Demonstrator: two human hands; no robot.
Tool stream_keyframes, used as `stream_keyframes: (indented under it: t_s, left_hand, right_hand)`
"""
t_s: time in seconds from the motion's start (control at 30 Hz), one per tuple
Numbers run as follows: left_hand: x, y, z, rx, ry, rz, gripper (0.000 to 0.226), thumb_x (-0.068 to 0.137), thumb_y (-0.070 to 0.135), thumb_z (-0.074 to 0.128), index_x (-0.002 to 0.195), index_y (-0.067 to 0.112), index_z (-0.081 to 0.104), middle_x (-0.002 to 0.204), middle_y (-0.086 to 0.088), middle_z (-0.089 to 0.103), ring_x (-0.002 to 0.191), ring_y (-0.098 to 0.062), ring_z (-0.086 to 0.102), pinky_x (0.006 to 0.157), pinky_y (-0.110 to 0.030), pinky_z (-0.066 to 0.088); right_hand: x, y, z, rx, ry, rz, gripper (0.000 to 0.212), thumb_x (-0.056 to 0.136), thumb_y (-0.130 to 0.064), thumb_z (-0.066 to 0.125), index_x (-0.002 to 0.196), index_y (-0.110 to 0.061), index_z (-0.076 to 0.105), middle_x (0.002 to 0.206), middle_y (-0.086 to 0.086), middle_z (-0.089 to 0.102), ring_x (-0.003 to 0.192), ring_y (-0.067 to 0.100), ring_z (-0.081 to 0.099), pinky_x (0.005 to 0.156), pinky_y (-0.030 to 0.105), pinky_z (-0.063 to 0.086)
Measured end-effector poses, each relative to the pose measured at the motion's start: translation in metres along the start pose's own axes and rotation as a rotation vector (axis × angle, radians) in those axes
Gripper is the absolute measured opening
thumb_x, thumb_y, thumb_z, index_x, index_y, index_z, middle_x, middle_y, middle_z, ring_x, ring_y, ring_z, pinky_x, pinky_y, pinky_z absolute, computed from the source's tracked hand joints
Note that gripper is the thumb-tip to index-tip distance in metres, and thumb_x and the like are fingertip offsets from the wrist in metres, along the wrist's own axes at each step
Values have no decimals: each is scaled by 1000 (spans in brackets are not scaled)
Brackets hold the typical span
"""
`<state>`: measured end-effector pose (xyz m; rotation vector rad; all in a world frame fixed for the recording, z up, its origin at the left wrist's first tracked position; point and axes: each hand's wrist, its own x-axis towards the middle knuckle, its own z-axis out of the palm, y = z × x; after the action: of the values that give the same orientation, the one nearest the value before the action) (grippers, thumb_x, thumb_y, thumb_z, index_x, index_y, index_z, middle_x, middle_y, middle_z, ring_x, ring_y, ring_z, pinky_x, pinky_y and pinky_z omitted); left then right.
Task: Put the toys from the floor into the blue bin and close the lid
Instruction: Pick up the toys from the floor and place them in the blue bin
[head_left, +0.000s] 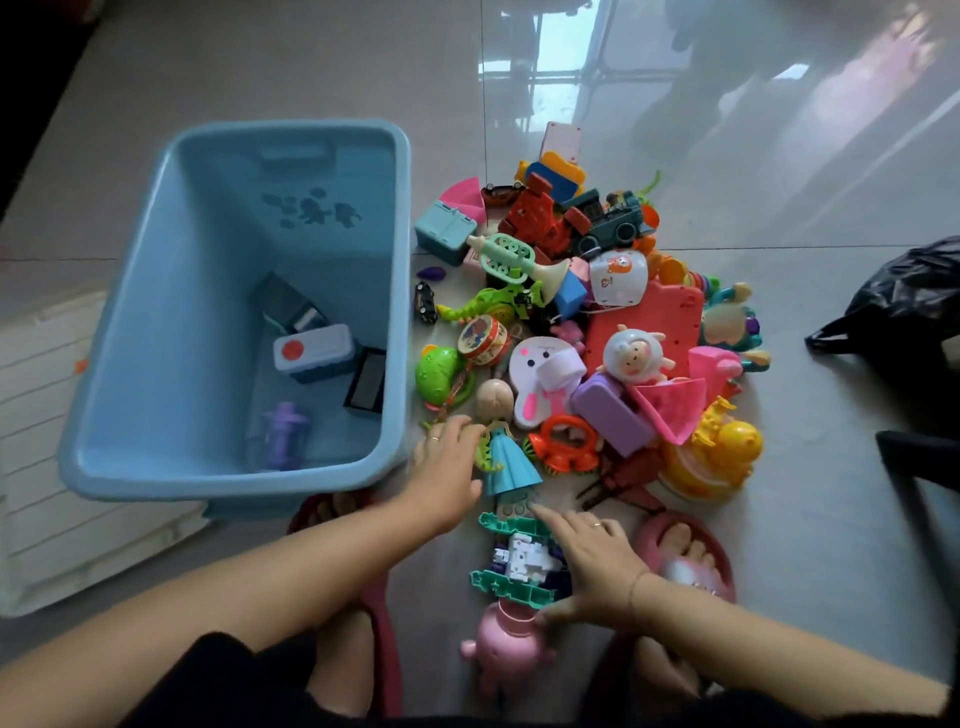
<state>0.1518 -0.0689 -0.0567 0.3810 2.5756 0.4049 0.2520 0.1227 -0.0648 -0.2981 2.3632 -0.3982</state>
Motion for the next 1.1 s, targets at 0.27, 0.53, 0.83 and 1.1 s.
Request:
stream_keyframes:
  t_s: [0.27, 0.53, 0.83, 1.1]
  left_hand:
    - [15, -37, 18, 416, 103, 211, 88, 31, 16, 89, 113, 8, 57, 93, -8, 67, 77, -25, 67, 60, -30, 55]
    - [-5, -47, 14, 377, -57, 237, 83, 14, 41, 81, 89, 21, 51, 76, 1, 59, 59, -17, 61, 45, -21, 43]
    - [-56, 33, -115, -762, 7, 244, 53, 69, 41, 78, 105, 20, 45, 88, 9, 62, 75, -2, 59, 72, -26, 52]
    - [-61, -81, -213, -643, 531, -279, 49, 71, 28, 80, 105, 14, 46, 101, -8, 59, 83, -20, 58, 69, -29, 44]
  right_hand:
    - [1, 17, -9, 207, 97, -77, 103, 58, -61, 62, 144, -26, 19, 119, -1, 44, 110, 18, 45, 99, 34, 39]
    - [-7, 20, -75, 936, 350, 2, 89, 65, -24, 84, 134, -31, 29, 127, -21, 46, 112, -21, 46, 90, 0, 36]
    - [-10, -11, -212, 1267, 488, -103, 113, 43, -56, 86, 138, -22, 35, 117, 6, 62, 99, 17, 68, 81, 30, 56]
    - [44, -131, -276, 1481, -123, -346, 18, 95, -24, 45, 104, -11, 54, 74, -1, 68, 68, 12, 66, 77, 35, 58]
